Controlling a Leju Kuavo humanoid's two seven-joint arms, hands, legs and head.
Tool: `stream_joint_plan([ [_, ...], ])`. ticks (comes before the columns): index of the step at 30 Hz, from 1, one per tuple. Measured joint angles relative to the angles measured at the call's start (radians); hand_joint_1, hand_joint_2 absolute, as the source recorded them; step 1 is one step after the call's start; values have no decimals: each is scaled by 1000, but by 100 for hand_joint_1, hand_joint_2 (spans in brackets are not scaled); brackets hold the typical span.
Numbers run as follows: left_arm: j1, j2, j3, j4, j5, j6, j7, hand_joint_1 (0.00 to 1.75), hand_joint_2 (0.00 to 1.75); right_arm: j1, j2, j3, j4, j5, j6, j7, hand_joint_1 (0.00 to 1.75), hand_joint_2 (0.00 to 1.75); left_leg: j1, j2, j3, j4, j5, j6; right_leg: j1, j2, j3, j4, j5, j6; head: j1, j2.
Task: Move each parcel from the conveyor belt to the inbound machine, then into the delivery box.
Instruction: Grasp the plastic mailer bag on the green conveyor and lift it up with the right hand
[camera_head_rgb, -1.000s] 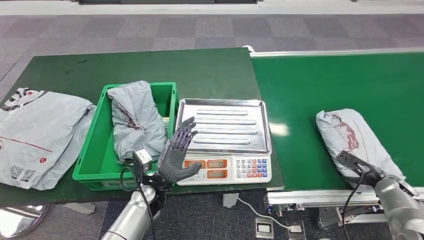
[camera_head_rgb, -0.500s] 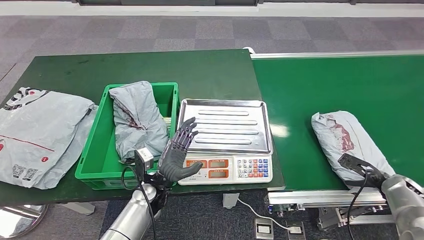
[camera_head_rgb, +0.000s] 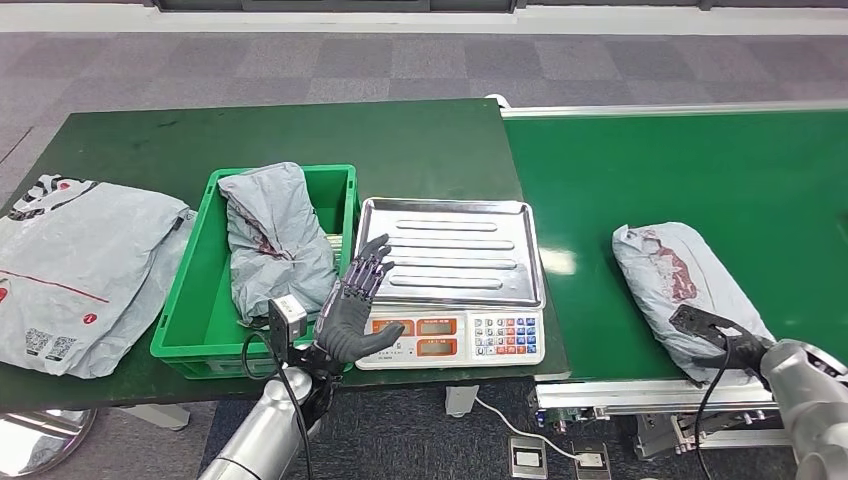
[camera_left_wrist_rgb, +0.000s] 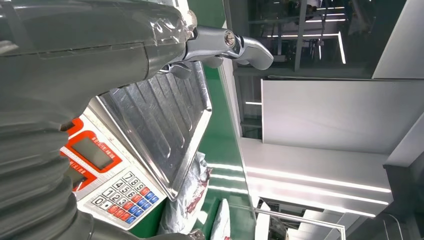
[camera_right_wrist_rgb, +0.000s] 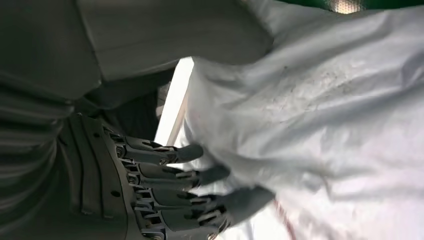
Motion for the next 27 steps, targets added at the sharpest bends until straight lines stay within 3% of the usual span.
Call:
stream_joint_plan([
  [11,4,8,0,5,10,19,0,0,175,-27,83,2,-11,-129,-162,-244,175,175,0,1,-1,0,1,-1,0,1,-3,2,1,-1,0,0],
  [27,2,11,1,8,16,16,-1,0,175,-33,130,2,-70,-183,-231,-343,175,175,0,1,-2,0,1,-1,0,1,-3,2,1,-1,0,0],
])
